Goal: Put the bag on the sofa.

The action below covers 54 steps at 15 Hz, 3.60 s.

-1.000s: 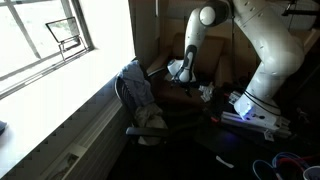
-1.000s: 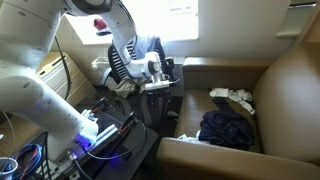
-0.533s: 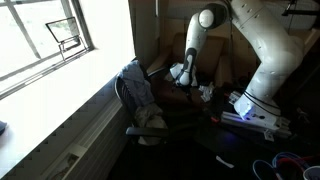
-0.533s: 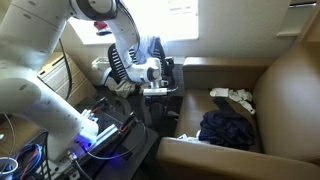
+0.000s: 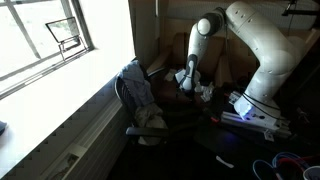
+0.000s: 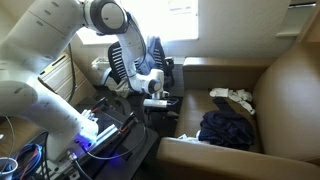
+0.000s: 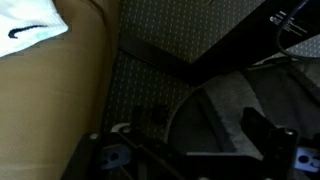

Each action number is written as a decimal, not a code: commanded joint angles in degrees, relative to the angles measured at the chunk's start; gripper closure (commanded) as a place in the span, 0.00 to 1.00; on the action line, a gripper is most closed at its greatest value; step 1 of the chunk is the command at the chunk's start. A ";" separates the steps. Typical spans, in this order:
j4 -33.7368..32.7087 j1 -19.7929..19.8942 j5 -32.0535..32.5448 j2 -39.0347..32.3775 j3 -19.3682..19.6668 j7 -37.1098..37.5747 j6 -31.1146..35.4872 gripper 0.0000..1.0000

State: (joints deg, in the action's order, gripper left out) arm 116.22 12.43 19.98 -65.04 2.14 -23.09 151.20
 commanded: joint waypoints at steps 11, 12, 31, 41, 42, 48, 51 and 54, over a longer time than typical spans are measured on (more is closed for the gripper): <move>-0.40 -0.09 -2.62 -4.41 -0.56 1.91 17.48 0.81; -0.28 -0.53 -2.63 -3.76 -0.34 2.23 17.73 0.86; 10.24 -7.95 -6.75 35.49 -11.18 -2.48 -12.14 0.97; 7.12 -14.05 -19.03 57.40 -14.21 2.04 -29.10 0.97; 6.74 -14.80 -19.56 58.90 -14.04 3.02 -29.68 0.97; 4.53 -18.65 -23.30 65.07 -13.59 12.55 -26.58 0.97; 4.71 -19.70 -22.31 65.54 -13.47 18.29 -21.55 0.97; 4.30 -20.27 -21.96 65.32 -13.44 17.34 -25.47 0.87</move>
State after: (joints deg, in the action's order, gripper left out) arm 120.70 -6.80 -2.00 0.27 -12.33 -5.81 125.79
